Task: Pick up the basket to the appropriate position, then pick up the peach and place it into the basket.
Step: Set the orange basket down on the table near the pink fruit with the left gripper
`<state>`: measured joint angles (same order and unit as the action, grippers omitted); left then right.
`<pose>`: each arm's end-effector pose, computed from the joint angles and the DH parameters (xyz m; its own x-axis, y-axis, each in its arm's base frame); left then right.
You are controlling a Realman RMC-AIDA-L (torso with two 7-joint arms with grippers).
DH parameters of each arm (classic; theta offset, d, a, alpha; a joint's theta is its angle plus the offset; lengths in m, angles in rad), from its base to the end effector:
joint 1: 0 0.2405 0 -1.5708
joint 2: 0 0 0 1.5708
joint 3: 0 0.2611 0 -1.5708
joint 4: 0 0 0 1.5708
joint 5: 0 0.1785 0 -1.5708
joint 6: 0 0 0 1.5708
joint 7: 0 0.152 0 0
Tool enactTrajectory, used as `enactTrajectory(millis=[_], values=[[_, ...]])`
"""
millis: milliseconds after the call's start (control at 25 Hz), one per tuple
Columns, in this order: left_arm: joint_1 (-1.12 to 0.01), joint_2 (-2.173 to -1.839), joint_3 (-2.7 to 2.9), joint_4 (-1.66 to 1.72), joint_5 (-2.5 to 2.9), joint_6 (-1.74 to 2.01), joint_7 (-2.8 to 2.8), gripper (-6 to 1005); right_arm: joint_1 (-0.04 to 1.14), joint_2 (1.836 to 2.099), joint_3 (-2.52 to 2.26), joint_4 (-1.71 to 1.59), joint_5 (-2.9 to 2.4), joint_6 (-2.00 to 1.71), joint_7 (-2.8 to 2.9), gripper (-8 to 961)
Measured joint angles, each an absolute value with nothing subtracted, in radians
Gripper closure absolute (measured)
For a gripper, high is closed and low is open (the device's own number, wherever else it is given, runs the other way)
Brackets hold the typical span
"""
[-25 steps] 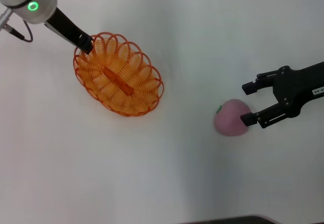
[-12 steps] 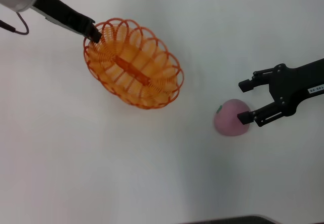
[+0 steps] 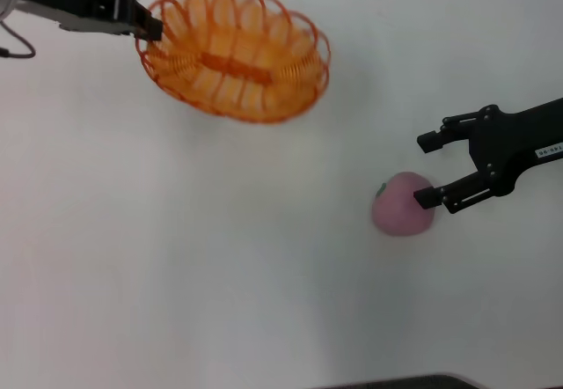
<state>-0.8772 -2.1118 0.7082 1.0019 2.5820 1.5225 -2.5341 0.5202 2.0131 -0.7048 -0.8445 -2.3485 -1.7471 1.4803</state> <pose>-0.1712 0.3904 0.0105 0.5008 0.8349 0.2284 0.8613 -0.4545 -0.2270 0.2777 0.2853 0.0197 0.9108 -0.3895 -0.1371 -0.4012 -0.9132 -0.0707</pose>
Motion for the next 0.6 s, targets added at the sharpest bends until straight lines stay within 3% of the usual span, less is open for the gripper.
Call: enactTrajectory(millis=[160,600], values=[[-0.780,-2.165,0.717,1.096,2.549,1.468,-2.577,948,0.519,2.011,-0.708,-0.844,-2.348,-1.738,1.481,12],[-0.591,-2.164,0.730,1.001,2.414,1.372,-2.638,942,0.532,2.004,-0.712,-0.844,-2.348,-1.737,1.480,12]])
